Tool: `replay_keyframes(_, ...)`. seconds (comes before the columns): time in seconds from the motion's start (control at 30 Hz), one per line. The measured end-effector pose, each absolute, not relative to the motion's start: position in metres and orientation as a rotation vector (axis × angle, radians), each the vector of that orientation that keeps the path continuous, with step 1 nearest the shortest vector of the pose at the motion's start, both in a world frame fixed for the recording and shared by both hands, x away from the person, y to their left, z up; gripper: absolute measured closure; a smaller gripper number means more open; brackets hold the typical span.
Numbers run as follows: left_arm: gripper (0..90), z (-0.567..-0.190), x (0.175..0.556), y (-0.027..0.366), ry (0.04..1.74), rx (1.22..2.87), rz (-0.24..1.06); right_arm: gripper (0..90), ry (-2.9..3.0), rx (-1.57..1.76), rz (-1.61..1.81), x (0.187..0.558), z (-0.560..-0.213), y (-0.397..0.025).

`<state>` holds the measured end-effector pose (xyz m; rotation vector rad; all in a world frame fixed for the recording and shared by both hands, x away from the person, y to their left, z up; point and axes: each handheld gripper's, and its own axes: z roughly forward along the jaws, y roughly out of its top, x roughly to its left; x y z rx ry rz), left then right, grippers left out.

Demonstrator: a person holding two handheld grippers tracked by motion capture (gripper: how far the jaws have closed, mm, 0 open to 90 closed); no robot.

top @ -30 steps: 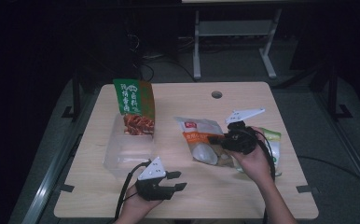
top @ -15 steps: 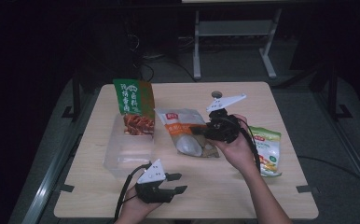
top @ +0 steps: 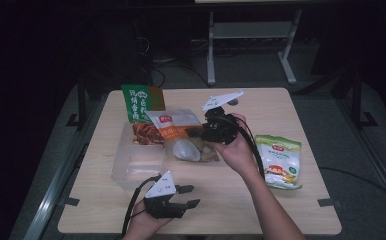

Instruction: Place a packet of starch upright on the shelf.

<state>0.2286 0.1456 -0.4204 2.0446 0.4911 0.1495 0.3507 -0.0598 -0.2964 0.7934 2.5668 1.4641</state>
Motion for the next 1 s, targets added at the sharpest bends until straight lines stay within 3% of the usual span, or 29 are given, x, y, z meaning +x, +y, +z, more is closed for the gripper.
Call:
replay_keyframes(0.5, 48.3, -0.42, 0.227, 0.154, 0.532, 2.035, 0.136, 89.9, 2.581, 0.736, 1.523, 0.368, -0.288, -0.017)
replay_keyframes(1.0, 46.7, -0.424, 0.216, 0.17, 0.541, 2.065, 0.154, 89.9, 2.611, 0.723, 1.542, 0.384, -0.301, 0.033)
